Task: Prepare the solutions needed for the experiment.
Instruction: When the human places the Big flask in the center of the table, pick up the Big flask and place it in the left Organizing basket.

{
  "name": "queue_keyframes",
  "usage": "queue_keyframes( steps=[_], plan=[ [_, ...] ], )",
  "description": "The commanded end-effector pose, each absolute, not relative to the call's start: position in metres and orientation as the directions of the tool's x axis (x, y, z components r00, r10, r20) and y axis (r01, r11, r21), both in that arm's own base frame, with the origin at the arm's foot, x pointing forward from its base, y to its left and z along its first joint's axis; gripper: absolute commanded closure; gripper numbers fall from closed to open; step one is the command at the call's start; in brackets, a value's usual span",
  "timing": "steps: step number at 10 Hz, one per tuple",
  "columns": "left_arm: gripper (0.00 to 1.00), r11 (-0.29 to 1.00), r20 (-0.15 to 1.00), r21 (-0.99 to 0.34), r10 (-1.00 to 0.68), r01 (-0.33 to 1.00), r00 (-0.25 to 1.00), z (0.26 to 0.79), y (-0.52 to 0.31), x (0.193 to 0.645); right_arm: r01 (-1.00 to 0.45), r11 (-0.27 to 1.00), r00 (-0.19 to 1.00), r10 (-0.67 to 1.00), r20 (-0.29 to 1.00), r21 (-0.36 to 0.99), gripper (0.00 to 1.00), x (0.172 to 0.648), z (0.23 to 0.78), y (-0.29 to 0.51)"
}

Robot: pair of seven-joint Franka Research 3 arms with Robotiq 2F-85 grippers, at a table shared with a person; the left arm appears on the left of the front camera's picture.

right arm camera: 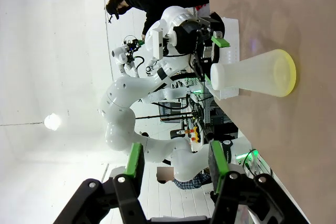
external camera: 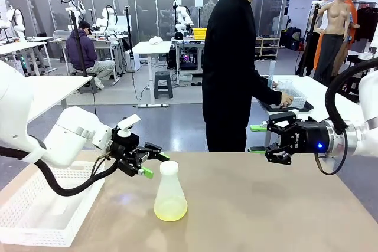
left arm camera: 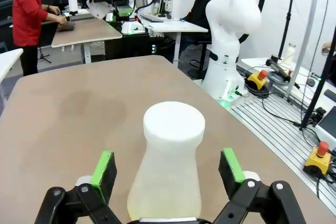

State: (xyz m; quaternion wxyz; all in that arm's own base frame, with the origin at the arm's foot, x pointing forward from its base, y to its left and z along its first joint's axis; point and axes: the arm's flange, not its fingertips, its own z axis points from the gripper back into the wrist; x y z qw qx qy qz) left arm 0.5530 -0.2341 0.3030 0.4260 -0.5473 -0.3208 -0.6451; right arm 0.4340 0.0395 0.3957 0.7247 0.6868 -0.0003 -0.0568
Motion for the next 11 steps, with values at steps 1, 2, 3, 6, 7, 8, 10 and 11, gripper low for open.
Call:
queue_keyframes(
  steps=[1,2,3,6,7,8,10,11],
  plan=[
    [0.0,-0.44,0.98,-0.077,-0.197,0.894,-0.012,0.294,-0.245,0.564,0.06,0.037,0.995,-0.088,-0.057,0.998,0.37,0.434,0.396,0.04],
    [0.0,-0.443,0.978,-0.084,-0.208,0.893,-0.011,0.291,-0.248,0.566,0.06,0.037,0.995,-0.088,-0.057,0.998,0.37,0.434,0.396,0.04],
    [0.0,-0.445,0.978,-0.09,-0.209,0.891,-0.006,0.288,-0.25,0.567,0.06,0.037,0.995,-0.088,-0.057,0.998,0.37,0.434,0.396,0.04],
    [0.0,-0.478,0.985,-0.109,-0.17,0.872,0.031,0.282,-0.258,0.568,0.06,0.037,0.995,-0.088,-0.057,0.998,0.37,0.434,0.396,0.04],
    [0.0,-0.497,0.987,-0.114,-0.155,0.86,0.041,0.279,-0.261,0.567,0.06,0.037,0.995,-0.088,-0.057,0.998,0.37,0.434,0.396,0.04],
    [0.0,-0.513,0.989,-0.116,-0.141,0.851,0.05,0.277,-0.265,0.566,0.06,0.037,0.995,-0.088,-0.057,0.998,0.37,0.434,0.396,0.04],
    [0.0,-0.554,0.989,-0.142,-0.107,0.82,0.099,0.276,-0.269,0.565,0.06,0.037,0.995,-0.088,-0.057,0.998,0.37,0.434,0.396,0.04],
    [0.0,-0.567,0.989,-0.15,-0.102,0.81,0.111,0.273,-0.272,0.564,0.06,0.037,0.995,-0.088,-0.057,0.998,0.37,0.434,0.396,0.04]
  ],
)
